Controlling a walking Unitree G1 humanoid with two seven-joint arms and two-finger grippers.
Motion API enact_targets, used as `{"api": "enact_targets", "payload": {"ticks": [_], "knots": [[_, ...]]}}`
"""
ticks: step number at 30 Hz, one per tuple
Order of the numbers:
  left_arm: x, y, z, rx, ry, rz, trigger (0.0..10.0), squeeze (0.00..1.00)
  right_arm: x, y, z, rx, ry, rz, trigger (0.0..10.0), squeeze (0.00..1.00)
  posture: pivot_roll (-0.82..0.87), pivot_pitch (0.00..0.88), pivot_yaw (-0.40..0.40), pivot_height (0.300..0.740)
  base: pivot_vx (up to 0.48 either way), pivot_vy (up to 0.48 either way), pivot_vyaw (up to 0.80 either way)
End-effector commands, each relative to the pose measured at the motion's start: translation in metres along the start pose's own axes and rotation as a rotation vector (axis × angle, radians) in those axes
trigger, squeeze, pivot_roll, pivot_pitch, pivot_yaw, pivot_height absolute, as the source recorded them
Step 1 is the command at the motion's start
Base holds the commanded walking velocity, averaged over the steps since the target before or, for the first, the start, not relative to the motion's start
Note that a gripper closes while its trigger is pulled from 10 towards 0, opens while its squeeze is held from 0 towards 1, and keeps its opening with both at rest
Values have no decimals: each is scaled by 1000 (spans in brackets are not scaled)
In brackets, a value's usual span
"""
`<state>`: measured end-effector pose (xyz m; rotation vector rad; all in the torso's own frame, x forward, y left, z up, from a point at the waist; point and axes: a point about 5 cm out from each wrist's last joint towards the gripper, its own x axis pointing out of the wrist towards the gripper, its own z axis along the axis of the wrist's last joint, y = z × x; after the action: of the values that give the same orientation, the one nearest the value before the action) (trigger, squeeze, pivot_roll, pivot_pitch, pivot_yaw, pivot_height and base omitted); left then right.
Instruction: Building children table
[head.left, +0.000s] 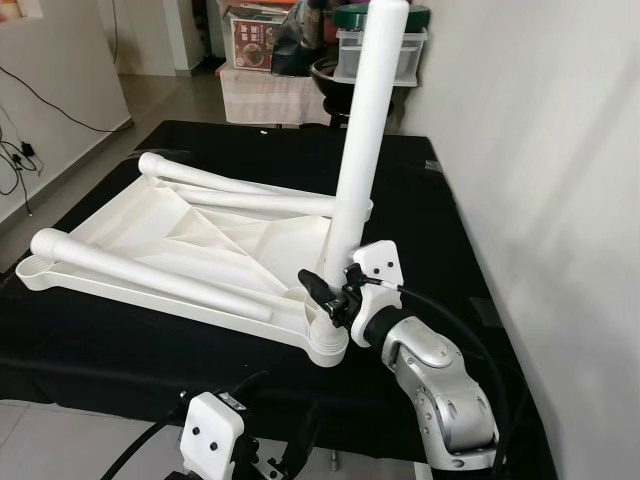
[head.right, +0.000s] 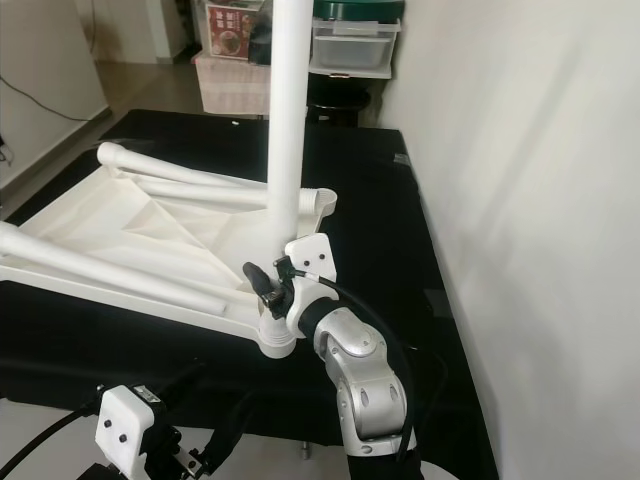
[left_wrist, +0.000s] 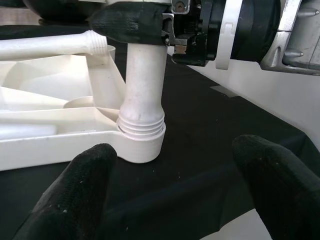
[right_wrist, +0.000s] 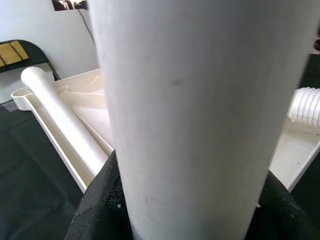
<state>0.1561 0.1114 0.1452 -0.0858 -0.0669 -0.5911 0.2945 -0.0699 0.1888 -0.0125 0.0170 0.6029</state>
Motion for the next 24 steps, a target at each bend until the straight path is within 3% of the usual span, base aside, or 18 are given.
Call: {"api": "enact_targets", "payload": {"ticks": [1, 2, 4, 5, 9, 12, 15, 16, 17, 23, 24], "knots": [[-1, -1, -3, -8, 16, 4, 10000, 0, -1, 2, -24, 43, 122, 0, 1216, 0, 2, 125, -62, 740, 0, 0, 0], [-1, -1, -3, -9, 15, 5, 10000, 0, 1, 4, -23, 35, 120, 26, 10000, 0, 3, 125, -62, 740, 0, 0, 0], [-1, -1, -3, -10, 15, 5, 10000, 0, 3, 7, -17, 34, 105, 74, 10000, 0, 3, 125, -62, 740, 0, 0, 0], [-1, -2, -3, -11, 16, 4, 10000, 0, 5, 8, -12, 40, 86, 116, 10000, 1000, 3, 125, -62, 740, 0, 0, 0], [-1, -2, -3, -12, 16, 2, 10000, 0, 8, 8, -4, 49, 55, 200, 10000, 1000, 5, 127, -63, 740, 0, 0, 0], [-1, -2, -3, -13, 14, 2, 10000, 0, 13, -2, 16, -8, 2, 390, 10000, 1000, 10, 126, -65, 740, 0, 0, 0], [-1, -2, -3, -13, 14, 3, 10000, 0, 14, -6, 20, -28, 0, 437, 10000, 1000, 10, 127, -66, 740, 0, 0, 0], [-1, -2, -3, -12, 13, 4, 10000, 0, 17, -10, 25, -85, -4, 485, 10000, 906, 18, 128, -68, 740, 0, 0, 0], [0, -2, -3, -12, 12, 5, 10000, 0, 18, -12, 29, -122, -1, 552, 10000, 4, 21, 130, -68, 740, 0, 0, 0], [-1, -2, -2, -11, 12, 6, 10000, 0, 22, -17, 33, -176, 9, 618, 10000, 0, 31, 131, -60, 740, 0, 0, 0], [-1, -3, -2, -11, 13, 5, 10000, 0, 22, -20, 33, -194, 36, 718, 10000, 0, 50, 135, -63, 740, 0, 0, 0]]}}
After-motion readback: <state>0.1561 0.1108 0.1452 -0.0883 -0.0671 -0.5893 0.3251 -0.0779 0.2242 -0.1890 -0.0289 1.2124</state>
